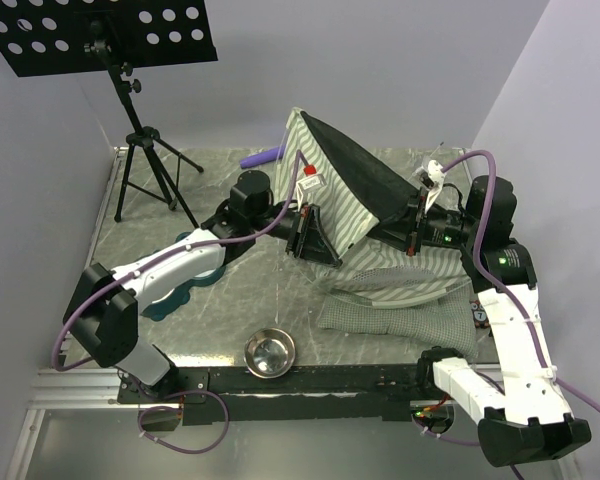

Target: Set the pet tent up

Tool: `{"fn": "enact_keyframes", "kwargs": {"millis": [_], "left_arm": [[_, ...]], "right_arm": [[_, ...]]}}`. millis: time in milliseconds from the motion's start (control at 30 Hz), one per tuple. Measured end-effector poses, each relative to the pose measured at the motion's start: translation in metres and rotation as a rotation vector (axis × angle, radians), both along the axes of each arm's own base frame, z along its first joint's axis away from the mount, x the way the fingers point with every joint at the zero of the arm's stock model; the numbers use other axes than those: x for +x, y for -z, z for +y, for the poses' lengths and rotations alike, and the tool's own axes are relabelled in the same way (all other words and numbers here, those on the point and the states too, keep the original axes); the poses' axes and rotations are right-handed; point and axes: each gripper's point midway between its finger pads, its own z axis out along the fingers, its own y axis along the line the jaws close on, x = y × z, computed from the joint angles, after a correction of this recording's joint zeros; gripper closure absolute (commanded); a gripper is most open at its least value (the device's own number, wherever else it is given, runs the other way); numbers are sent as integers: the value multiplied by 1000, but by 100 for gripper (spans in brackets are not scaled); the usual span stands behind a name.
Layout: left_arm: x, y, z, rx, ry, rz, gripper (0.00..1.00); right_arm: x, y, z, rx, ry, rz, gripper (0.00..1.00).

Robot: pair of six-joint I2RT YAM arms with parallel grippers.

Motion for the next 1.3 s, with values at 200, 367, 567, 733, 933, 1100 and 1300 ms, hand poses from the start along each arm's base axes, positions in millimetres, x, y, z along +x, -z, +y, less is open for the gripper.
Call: {"fn": "enact_keyframes", "kwargs": {"millis": [200, 367, 567, 733, 933, 1100, 1300], "left_arm": [[5, 1, 2, 5, -13, 9, 99], [7, 0, 2, 5, -16, 10, 99], [6, -2, -1, 8, -5, -5, 99], [2, -3, -3, 7, 8, -8, 99], [4, -20, -6, -25, 5, -57, 99], [4, -20, -7, -20, 4, -71, 99], [5, -19, -10, 6, -14, -101, 99]], "right_arm": [[-1, -1, 0, 1, -5, -3, 100], [-6, 2, 4, -7, -31, -2, 100], [-10, 5, 8, -19, -50, -1, 100], [-11, 13, 10, -43, -62, 3, 100], [-13, 25, 14, -88, -85, -1, 100], [-16, 30, 18, -117, -106, -26, 100], [-17, 29, 20, -122, -114, -37, 100]]}}
